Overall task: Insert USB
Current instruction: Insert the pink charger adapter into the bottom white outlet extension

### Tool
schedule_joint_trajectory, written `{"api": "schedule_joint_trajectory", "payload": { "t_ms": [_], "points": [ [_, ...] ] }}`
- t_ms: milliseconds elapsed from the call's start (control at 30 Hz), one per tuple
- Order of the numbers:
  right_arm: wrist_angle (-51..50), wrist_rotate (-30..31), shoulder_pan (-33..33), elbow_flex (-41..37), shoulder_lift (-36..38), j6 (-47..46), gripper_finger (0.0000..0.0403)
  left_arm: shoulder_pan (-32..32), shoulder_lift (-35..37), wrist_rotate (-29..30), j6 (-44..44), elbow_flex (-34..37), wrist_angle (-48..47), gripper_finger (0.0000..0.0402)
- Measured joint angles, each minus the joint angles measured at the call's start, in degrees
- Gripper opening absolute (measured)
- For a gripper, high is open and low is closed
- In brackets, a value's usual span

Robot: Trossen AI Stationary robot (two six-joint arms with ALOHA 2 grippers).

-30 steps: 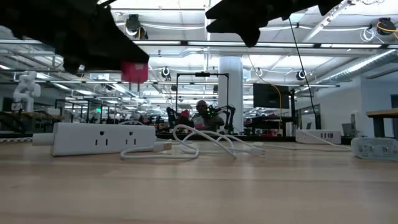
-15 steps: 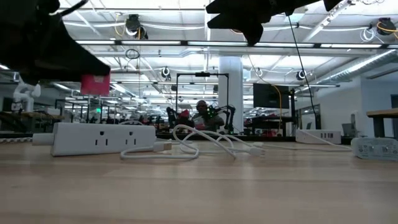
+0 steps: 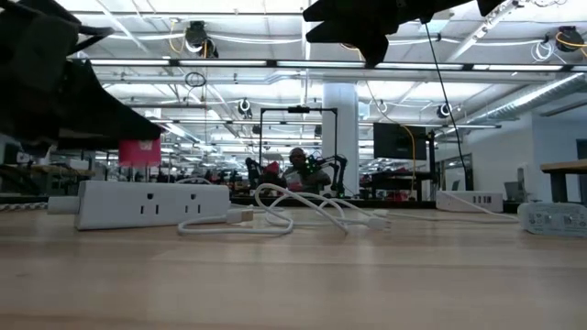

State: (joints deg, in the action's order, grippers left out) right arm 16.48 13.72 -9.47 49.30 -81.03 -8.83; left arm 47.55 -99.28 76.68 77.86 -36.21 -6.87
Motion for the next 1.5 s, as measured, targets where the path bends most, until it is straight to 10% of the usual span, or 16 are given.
{"api": "schedule_joint_trajectory", "payload": {
  "t_ms": [1267, 1500],
  "points": [
    [-0.51, -0.24, 0.04, 0.0, -0.02, 0.08, 0.0192, -3.73, -3.22, -10.59, -0.77, -1.1, 2.11, 0.0155],
    [-0.6, -0.21, 0.07, 0.0, -0.02, 0.98, 0.0198, -5.76, -1.21, -19.15, -4.2, -2.43, 1.71, 0.028]
  ]
}}
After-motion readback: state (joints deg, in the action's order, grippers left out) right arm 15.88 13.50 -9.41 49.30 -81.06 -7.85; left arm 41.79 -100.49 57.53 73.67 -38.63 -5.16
